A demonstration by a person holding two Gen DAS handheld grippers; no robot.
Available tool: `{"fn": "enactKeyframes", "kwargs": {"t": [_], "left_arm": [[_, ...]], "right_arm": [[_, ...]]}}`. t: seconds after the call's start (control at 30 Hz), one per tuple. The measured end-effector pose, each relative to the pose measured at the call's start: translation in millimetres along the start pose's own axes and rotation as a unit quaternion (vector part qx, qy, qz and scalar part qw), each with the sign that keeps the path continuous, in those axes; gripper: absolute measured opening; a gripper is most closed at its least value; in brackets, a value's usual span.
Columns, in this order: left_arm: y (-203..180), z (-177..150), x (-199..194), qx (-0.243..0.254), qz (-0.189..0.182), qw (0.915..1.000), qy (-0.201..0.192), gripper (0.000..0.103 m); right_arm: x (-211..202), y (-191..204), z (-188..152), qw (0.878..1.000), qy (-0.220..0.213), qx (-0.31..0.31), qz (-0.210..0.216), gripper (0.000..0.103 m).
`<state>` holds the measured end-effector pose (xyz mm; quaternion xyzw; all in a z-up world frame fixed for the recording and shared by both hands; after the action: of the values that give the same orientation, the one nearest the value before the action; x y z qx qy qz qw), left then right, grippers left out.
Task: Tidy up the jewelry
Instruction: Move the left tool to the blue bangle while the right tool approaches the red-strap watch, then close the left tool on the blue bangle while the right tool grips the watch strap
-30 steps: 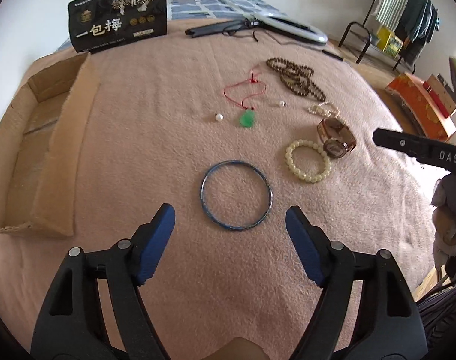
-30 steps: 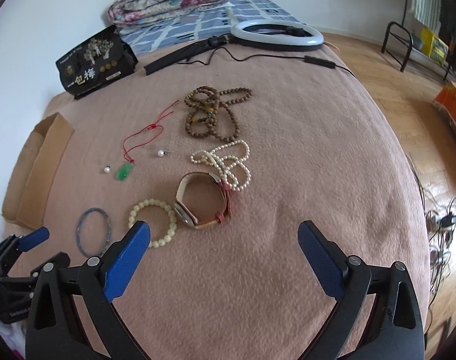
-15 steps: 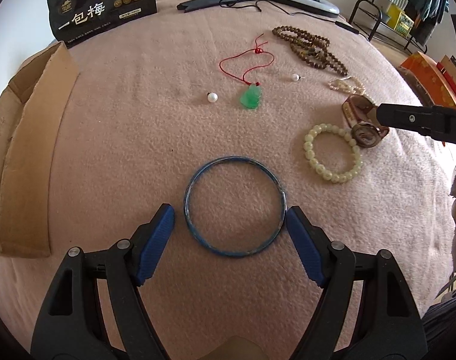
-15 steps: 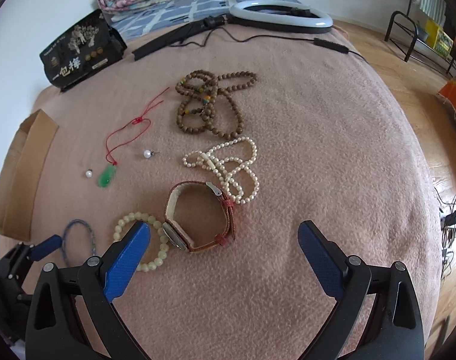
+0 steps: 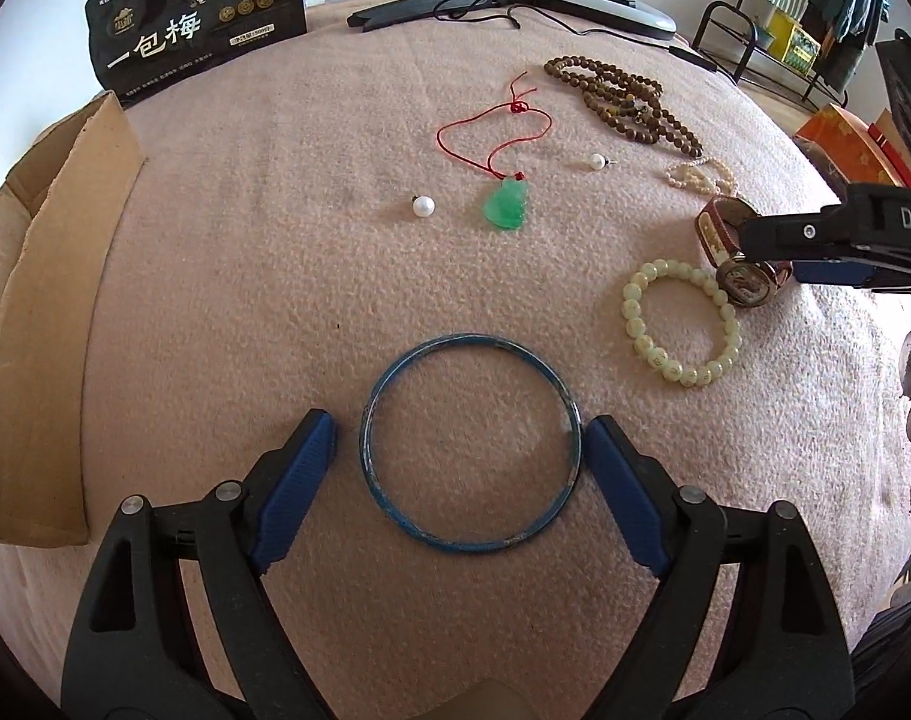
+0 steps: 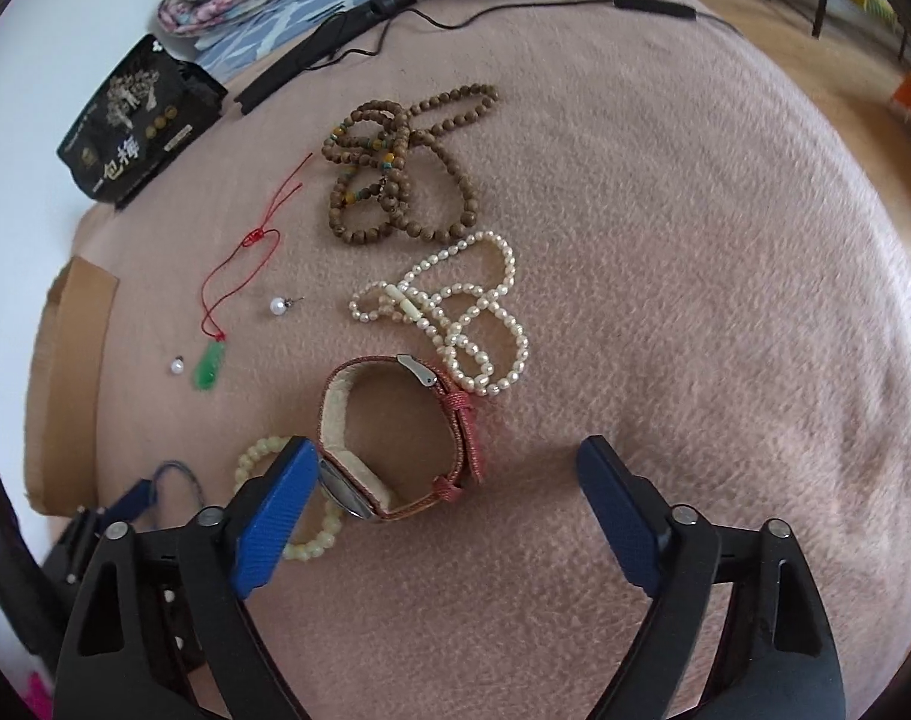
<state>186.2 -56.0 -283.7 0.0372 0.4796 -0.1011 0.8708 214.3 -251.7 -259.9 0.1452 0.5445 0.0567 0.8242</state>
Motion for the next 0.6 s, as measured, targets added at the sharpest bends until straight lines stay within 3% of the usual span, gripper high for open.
{"fn": "enactKeyframes", "kwargs": {"t": [0.17, 0.3, 0.47, 0.5, 0.53, 0.6], "left_arm": [[0, 0, -1, 0.000, -0.006, 1.0000, -0.002, 0.086], [3, 1, -3, -0.001, -0.002, 1.0000, -0.004, 0.076], [5, 1, -5, -0.005, -0.007, 0.9999, -0.006, 0.074], [5, 1, -5, -0.005, -0.007, 0.9999, -0.006, 0.073], [5, 1, -6, -0.006, -0.006, 0.9999, -0.006, 0.073], [5, 1, -6, -0.009, -0.007, 0.9999, -0.006, 0.073]], "right_arm": [[0, 6, -2, 1.000, 0.006, 0.004, 0.018, 0.072], [0, 11, -2, 0.999, 0.010, 0.006, 0.037, 0.053], [0, 16, 0, 0.999, 0.009, 0.012, 0.040, 0.051], [0, 15, 0, 0.999, 0.008, 0.015, 0.037, 0.020], [-1, 11, -1, 1.000, 0.009, 0.016, 0.022, 0.013], [0, 9, -3, 0.999, 0.016, 0.027, 0.032, 0.011]]}}
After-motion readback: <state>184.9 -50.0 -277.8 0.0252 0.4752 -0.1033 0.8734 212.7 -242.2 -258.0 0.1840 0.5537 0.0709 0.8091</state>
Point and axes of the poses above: each gripper's, at about its wrist camera, not at the fingertips, and x roughly the way its jaws point, y to its left, z to its top, the point moved 8 cm from there along x, roughly the way its jaws point, and after that the axes turned 6 degrees about -y, right-handed, at the moved point
